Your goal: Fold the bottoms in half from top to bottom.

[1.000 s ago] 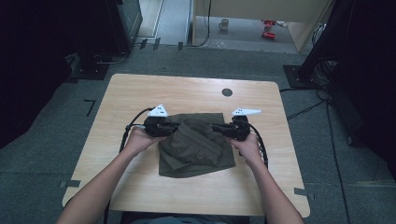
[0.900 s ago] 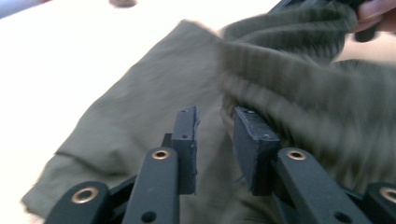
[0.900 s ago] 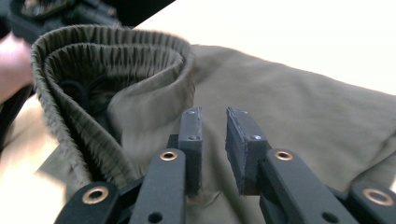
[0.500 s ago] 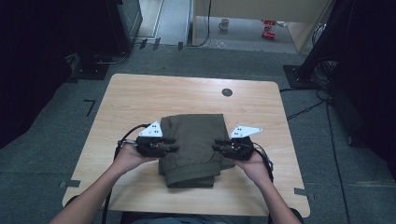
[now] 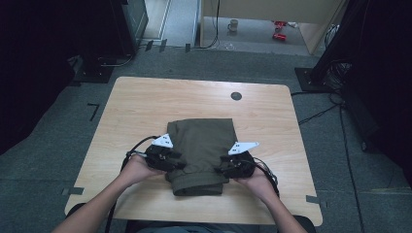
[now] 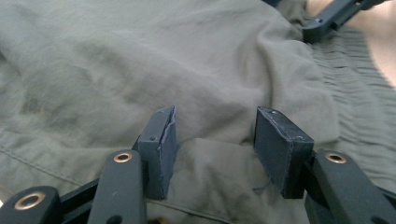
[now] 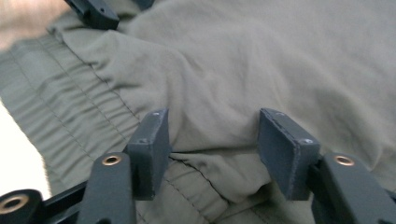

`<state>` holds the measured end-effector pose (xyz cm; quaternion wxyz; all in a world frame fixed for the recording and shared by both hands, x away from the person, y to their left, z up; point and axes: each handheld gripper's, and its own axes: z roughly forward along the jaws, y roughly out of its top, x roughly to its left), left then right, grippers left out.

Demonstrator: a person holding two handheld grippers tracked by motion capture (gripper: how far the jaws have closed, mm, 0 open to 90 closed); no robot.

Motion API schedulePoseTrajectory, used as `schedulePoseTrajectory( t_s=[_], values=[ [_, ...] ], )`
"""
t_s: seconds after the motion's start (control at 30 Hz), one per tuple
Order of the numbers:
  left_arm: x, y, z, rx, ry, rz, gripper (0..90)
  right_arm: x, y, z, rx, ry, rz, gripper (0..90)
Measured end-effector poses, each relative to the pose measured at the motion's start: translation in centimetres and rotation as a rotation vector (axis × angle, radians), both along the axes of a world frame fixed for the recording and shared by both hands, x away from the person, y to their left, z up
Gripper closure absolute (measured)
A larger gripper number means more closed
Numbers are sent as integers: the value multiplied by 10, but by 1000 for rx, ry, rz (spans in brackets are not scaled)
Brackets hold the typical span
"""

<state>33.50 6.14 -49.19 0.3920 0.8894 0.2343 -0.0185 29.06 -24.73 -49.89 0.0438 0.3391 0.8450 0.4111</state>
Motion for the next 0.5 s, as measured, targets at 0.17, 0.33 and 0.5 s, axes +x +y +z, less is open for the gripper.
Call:
schedulePoseTrajectory(
  t_s=[0.17, 0.33, 0.5],
  values=[
    [11, -6, -9, 44, -37, 22, 499, 7, 6, -10, -55, -6, -12, 435],
    [27, -10, -11, 44, -73, 46, 522, 19, 10, -13, -109, -55, -49, 445],
    [50, -9, -12, 34, -80, 85, 518, 33, 10, -16, -81, -75, -98, 448]
  ],
)
